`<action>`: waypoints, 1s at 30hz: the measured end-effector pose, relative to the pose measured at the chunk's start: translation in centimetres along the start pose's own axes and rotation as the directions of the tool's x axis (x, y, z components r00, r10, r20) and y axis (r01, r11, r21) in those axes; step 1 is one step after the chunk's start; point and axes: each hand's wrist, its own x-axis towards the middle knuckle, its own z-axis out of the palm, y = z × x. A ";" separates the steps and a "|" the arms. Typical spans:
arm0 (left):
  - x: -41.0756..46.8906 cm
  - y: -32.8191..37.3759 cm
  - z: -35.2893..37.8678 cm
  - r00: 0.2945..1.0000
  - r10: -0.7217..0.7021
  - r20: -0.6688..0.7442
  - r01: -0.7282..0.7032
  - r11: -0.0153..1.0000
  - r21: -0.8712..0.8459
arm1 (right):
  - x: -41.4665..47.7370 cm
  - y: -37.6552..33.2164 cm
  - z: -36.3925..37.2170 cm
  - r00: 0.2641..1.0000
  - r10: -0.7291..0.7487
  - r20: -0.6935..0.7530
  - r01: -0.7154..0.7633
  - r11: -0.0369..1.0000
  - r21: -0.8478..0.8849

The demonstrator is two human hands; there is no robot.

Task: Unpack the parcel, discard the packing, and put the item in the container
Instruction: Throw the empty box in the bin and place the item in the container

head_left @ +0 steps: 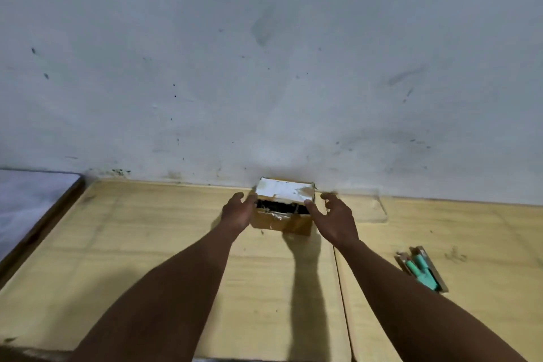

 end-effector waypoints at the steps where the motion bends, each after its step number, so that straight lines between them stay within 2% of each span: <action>1: 0.7 0.3 0.2 1.000 -0.004 0.005 0.004 1.000 -0.004 | 0.8 -0.2 0.2 1.000 -0.003 0.020 0.004 1.000 -0.019; 9: 5.5 0.5 2.3 0.997 -0.064 0.048 0.069 0.991 -0.111 | 6.4 -0.2 3.5 0.993 0.059 0.100 -0.059 0.998 -0.004; 14: 6.4 0.3 4.5 0.989 -0.039 0.145 0.066 0.980 -0.187 | 7.2 1.3 5.3 0.981 0.104 0.165 -0.114 0.992 0.054; 17: 6.6 -0.4 5.5 0.991 -0.024 0.135 0.052 0.978 -0.203 | 7.1 2.0 6.1 0.972 0.134 0.192 -0.152 0.985 0.085; 30: 0.6 0.7 4.5 0.996 0.007 0.086 0.016 0.964 -0.265 | 2.3 0.3 3.2 0.995 0.079 0.064 -0.084 0.994 0.072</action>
